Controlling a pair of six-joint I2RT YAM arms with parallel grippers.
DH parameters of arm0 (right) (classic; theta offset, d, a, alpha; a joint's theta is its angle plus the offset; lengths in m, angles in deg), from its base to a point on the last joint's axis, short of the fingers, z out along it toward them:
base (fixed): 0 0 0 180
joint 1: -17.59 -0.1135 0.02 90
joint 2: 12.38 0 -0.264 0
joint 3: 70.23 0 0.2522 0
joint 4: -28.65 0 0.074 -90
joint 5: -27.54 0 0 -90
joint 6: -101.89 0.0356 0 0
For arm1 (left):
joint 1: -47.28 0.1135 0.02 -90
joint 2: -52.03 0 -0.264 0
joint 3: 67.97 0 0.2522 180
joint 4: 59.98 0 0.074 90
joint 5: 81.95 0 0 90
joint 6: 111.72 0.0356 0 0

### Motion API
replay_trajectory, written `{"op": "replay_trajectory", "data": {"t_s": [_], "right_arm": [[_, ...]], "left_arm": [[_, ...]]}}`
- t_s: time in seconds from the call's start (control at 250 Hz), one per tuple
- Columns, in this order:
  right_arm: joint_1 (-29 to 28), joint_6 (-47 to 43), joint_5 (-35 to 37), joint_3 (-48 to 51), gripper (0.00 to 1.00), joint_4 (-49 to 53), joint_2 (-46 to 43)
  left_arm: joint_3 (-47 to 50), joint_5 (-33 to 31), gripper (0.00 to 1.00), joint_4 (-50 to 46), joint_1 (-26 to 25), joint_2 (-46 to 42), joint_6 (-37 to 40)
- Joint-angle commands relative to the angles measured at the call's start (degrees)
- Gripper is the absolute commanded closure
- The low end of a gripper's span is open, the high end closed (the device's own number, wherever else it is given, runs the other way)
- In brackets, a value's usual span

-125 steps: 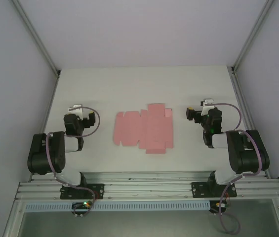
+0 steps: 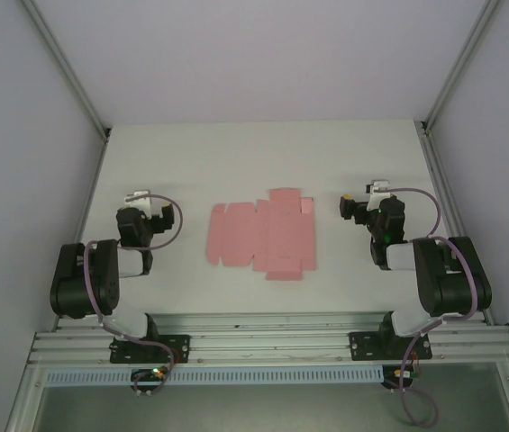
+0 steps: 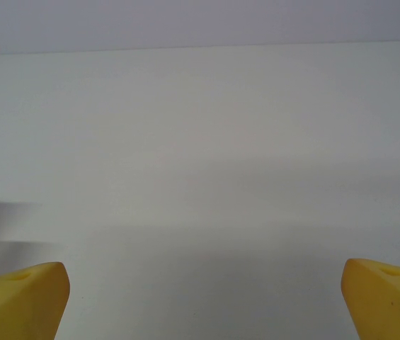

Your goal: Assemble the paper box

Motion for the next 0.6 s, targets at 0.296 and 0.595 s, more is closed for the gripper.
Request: {"op": "replay_trajectory", "data": {"t_s": [0.296, 0.595], "right_arm": [[-0.33, 0.19, -0.74, -0.51, 0.00, 0.77, 0.01], [-5.22, -1.14, 10.77, -6.13, 0.01, 19.79, -10.86]], "left_arm": [[-1.31, 0.74, 0.00, -0.19, -0.55, -0.30, 1.42], [-6.05, -0.45, 0.00, -16.40, -0.31, -9.80, 0.71]]}}
